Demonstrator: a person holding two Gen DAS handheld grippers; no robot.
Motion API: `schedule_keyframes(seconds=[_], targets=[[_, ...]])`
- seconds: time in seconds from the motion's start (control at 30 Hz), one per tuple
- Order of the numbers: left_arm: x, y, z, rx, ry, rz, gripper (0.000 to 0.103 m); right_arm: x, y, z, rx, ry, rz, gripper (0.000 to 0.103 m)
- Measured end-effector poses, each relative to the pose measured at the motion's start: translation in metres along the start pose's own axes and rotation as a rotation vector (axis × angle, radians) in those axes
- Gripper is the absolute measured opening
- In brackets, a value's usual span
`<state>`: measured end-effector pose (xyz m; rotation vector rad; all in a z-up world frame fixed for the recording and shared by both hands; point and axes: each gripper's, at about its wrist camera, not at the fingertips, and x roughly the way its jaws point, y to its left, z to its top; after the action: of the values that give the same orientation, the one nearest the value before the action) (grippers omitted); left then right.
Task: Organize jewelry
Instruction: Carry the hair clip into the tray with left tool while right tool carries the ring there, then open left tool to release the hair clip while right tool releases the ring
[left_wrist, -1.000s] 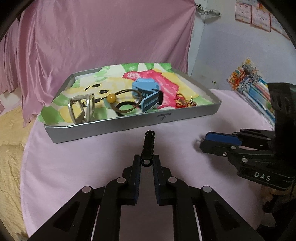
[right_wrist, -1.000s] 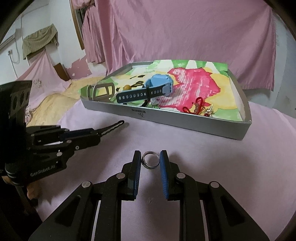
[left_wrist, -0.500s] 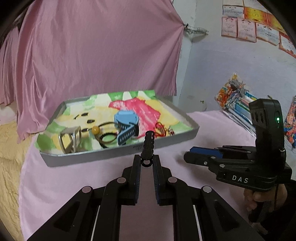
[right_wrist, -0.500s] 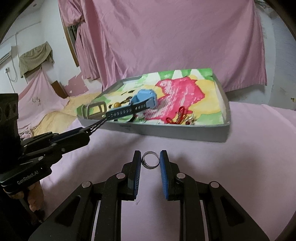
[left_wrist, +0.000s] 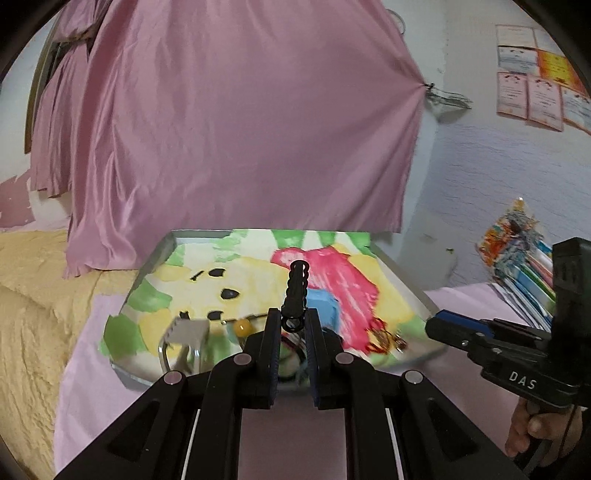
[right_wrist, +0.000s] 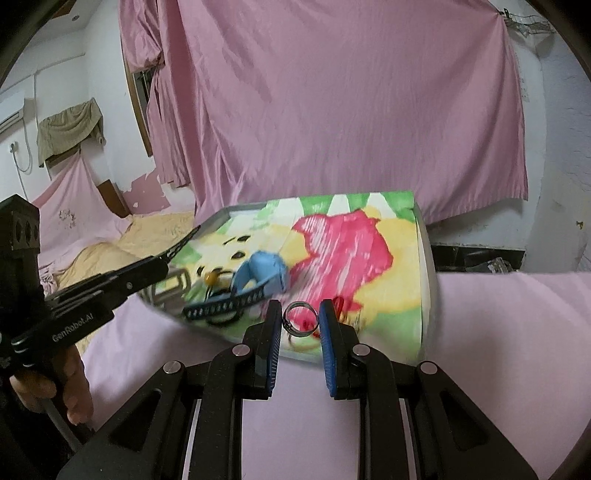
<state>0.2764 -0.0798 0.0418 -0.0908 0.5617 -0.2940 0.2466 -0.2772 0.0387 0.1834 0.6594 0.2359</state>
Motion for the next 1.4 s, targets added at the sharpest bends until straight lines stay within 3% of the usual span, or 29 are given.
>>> schedule_keyframes(seconds=[0.33, 0.93, 1.4], targets=[[0.042, 0.009, 0.003, -0.036, 0.101, 0.062, 0.012, 0.044, -0.001, 0.01, 0.02, 0.064, -0.01, 0.018], [0.069, 0.013, -0.015, -0.024, 0.248, 0.064, 0.013, 0.082, 0.005, 0.0, -0.031, 0.197, -0.048, 0.018], [0.066, 0.019, -0.014, -0.049, 0.22, 0.059, 0.013, 0.077, 0.002, 0.0, -0.014, 0.163, -0.029, 0.024]])
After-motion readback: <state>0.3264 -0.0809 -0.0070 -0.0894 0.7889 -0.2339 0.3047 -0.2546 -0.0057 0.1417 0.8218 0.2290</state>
